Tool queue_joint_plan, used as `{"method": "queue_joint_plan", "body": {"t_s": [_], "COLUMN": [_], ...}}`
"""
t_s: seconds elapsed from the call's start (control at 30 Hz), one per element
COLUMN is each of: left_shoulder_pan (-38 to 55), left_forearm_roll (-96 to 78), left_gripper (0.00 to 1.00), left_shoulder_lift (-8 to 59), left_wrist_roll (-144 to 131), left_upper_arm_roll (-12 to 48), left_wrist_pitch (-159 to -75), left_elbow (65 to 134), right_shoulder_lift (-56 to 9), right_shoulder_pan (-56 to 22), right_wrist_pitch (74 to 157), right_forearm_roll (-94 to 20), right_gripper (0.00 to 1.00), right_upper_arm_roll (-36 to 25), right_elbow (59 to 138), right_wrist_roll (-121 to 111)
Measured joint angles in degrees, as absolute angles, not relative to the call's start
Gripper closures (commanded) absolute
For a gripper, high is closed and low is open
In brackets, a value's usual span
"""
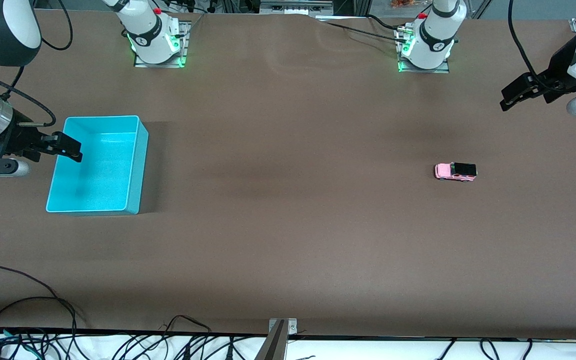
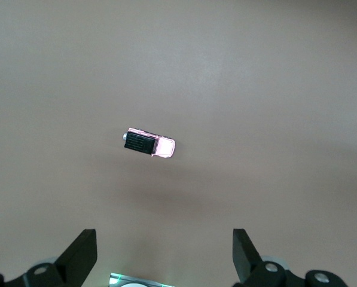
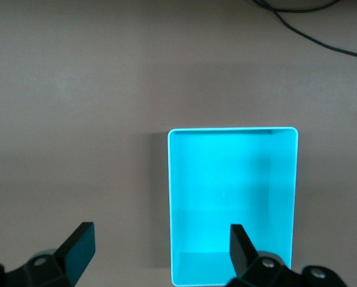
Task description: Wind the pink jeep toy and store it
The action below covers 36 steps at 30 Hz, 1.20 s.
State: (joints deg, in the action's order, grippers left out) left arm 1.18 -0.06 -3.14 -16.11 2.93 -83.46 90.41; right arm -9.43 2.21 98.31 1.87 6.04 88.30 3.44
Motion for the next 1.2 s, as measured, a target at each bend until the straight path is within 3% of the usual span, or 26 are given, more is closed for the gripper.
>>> {"method": "queue_joint_plan", "body": {"t_s": [1.2], "left_shoulder_pan": [1.0], "left_forearm_roll": [-0.1], "left_gripper": [0.00], "left_shoulder_lift": [-3.1], "left_wrist_roll": [-16.1], "left_upper_arm_roll": [3.0], "left_wrist_pitch": [-83.3], "left_elbow": [90.4], "right_shoulder_lift": [-10.9], "right_shoulder_pan": [2.2], "right_wrist_pitch": [97.3], "right_forearm_roll": [1.5], "right_gripper": [0.00], "right_upper_arm_roll": [6.0], "right_elbow": [87.7], "right_wrist_roll": [3.5]}}
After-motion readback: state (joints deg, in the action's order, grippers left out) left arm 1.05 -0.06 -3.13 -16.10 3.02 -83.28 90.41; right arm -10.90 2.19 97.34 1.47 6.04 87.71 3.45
